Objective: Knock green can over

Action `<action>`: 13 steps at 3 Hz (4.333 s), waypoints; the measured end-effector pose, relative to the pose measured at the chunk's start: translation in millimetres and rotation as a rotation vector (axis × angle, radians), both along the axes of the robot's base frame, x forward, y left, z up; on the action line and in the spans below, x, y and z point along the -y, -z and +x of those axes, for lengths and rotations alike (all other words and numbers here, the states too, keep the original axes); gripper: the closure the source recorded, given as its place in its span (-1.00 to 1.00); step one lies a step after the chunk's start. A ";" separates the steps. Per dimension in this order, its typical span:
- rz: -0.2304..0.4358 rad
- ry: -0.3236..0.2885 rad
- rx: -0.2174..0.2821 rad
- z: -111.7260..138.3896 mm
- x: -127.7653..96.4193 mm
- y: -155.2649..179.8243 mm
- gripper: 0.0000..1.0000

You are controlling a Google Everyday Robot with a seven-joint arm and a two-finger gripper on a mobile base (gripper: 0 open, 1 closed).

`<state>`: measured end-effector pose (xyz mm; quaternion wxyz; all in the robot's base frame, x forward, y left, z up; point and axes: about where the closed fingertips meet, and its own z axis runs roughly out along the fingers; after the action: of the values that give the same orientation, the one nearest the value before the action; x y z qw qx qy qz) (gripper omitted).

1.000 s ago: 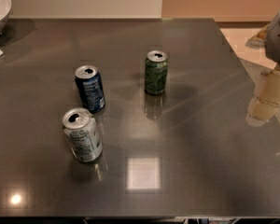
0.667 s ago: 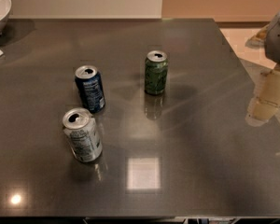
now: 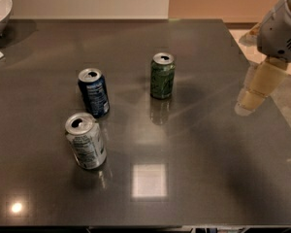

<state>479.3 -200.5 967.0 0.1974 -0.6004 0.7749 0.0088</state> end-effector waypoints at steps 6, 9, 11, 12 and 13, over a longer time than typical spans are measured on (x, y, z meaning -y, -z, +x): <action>0.543 -0.074 -0.005 138.3 -146.7 76.9 -1.00; 0.601 -0.023 0.016 148.1 -142.0 70.3 0.30; 0.306 -0.048 -0.003 127.6 -126.2 45.0 1.00; 0.127 -0.092 -0.040 116.1 -114.7 51.0 1.00; 0.009 -0.148 -0.086 108.8 -110.5 60.6 0.65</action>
Offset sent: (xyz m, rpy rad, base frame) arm 0.1104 0.0834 -0.0376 0.3253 -0.0093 0.0934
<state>588.1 -90.0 906.4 0.1655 -0.6541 0.7362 0.0525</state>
